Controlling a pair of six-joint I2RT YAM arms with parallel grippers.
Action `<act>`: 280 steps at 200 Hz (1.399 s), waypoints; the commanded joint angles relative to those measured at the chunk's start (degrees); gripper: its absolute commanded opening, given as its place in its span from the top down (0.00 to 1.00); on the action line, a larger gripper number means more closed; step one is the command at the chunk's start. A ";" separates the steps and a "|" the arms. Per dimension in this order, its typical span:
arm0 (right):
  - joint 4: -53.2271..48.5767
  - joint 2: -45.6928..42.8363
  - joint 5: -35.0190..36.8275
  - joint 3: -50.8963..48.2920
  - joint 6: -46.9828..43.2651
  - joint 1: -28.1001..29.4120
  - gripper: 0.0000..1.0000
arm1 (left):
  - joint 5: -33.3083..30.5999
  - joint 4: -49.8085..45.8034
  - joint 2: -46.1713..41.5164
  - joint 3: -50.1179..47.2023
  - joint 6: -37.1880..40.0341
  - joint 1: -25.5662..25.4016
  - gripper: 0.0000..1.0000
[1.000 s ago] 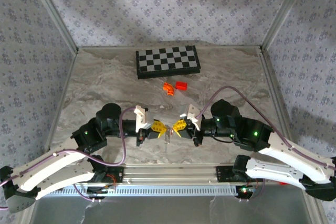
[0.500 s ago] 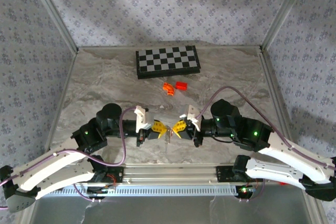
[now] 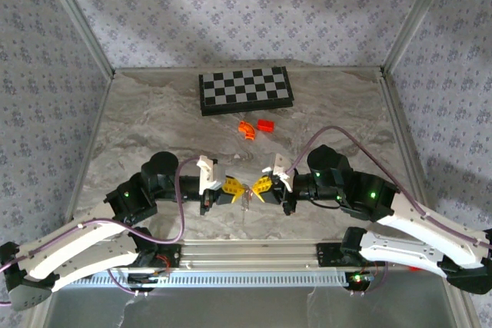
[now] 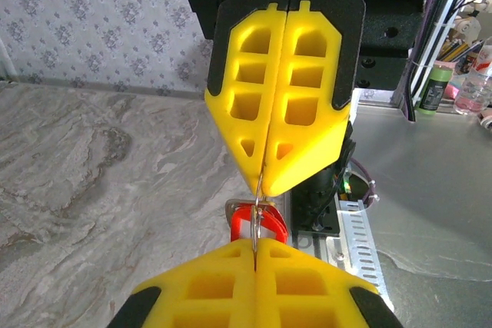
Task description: Put the keys on the keyring
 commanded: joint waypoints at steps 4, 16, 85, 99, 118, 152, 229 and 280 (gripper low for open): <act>1.63 0.27 -0.83 -0.07 0.81 -0.34 1.00 | 0.61 1.20 -0.20 1.44 0.88 -0.42 1.00; 1.73 0.31 -1.10 0.06 0.77 -0.38 1.00 | 0.61 1.08 -0.18 1.42 0.92 -0.42 1.00; 1.22 1.00 -1.25 1.13 0.61 -0.24 1.00 | -0.12 -1.21 1.52 2.79 1.69 -0.42 1.00; 0.86 1.25 -1.30 1.43 0.46 -0.25 1.00 | -0.15 -1.68 1.99 3.15 1.96 -0.42 1.00; 0.34 1.62 -1.38 1.74 0.17 -0.29 1.00 | -0.17 -2.19 2.44 3.72 2.16 -0.42 1.00; 0.03 1.61 -1.55 1.91 -0.28 -0.27 1.00 | 0.01 -2.72 3.08 4.20 2.43 -0.51 1.00; -0.24 1.32 1.27 0.81 -4.08 2.69 1.00 | 0.52 -2.99 3.66 4.70 2.24 -0.52 1.00; -0.34 0.55 8.10 -0.38 -7.74 7.07 1.00 | 0.81 -2.77 3.50 4.55 1.93 -0.47 1.00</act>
